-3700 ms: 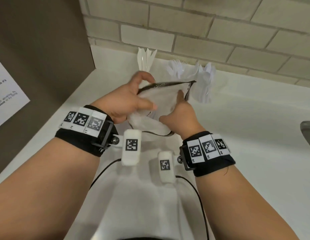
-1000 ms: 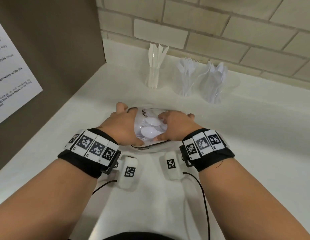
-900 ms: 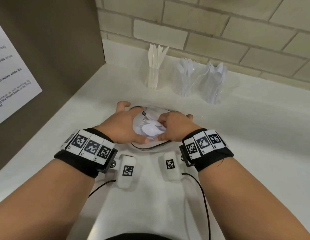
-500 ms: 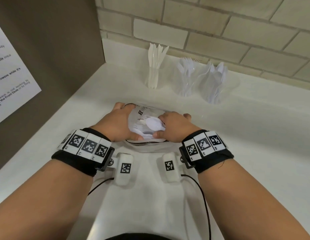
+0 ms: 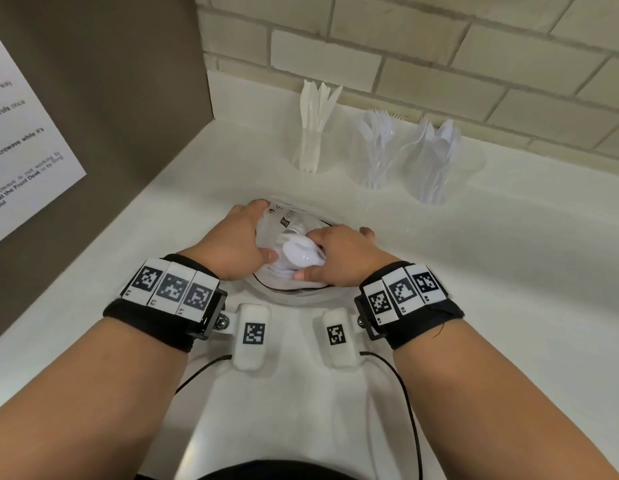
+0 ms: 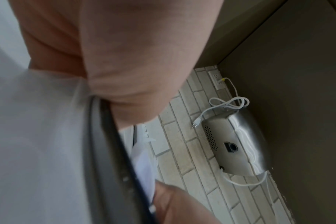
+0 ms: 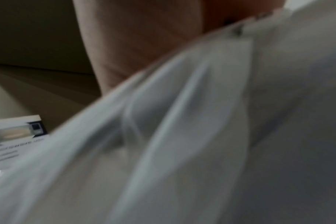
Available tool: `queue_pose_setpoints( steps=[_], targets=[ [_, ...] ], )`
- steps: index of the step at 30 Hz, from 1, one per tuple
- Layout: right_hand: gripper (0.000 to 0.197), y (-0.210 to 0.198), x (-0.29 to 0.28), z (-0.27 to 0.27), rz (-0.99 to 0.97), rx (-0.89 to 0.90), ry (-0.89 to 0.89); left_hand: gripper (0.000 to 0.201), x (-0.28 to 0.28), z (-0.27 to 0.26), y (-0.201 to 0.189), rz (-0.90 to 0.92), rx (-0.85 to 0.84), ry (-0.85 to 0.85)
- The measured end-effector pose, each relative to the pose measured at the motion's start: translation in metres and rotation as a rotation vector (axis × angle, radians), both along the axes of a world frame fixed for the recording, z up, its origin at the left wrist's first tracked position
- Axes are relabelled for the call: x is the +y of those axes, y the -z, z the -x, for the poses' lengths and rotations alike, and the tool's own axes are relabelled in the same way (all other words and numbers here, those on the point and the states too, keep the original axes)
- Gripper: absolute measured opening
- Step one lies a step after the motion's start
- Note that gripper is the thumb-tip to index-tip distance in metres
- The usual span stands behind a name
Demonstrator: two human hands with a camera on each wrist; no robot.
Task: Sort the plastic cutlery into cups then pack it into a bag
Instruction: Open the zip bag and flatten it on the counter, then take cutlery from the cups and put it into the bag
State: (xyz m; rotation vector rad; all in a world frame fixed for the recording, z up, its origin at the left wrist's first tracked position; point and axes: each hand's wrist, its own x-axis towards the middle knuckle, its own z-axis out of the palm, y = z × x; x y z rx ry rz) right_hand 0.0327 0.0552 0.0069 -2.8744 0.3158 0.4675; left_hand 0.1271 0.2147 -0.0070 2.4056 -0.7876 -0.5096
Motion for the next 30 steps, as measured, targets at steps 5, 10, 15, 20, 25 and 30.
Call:
queue_pose_setpoints(
  steps=[5,10,15,20,25,30],
  targets=[
    [0.042,-0.001,0.004,-0.004,0.052,0.026,0.015,0.080,-0.001,0.001,-0.001,0.028,0.009,-0.018],
    [0.048,-0.008,-0.003,0.001,-0.063,-0.067,0.038,0.082,0.008,-0.004,-0.005,-0.103,-0.007,0.007],
    [0.052,-0.008,-0.003,0.005,-0.066,-0.027,0.019,0.080,0.001,0.000,-0.007,-0.054,-0.038,0.012],
    [0.049,-0.012,0.002,0.005,0.004,0.100,-0.055,0.078,-0.001,0.003,-0.005,-0.027,-0.051,0.018],
    [0.042,-0.011,-0.005,0.010,-0.227,-0.059,0.011,0.077,0.005,-0.002,-0.004,-0.056,-0.044,0.033],
    [0.021,-0.019,-0.017,0.020,-0.645,-0.348,0.203,0.075,0.005,-0.004,-0.006,-0.082,-0.074,0.037]
  ],
)
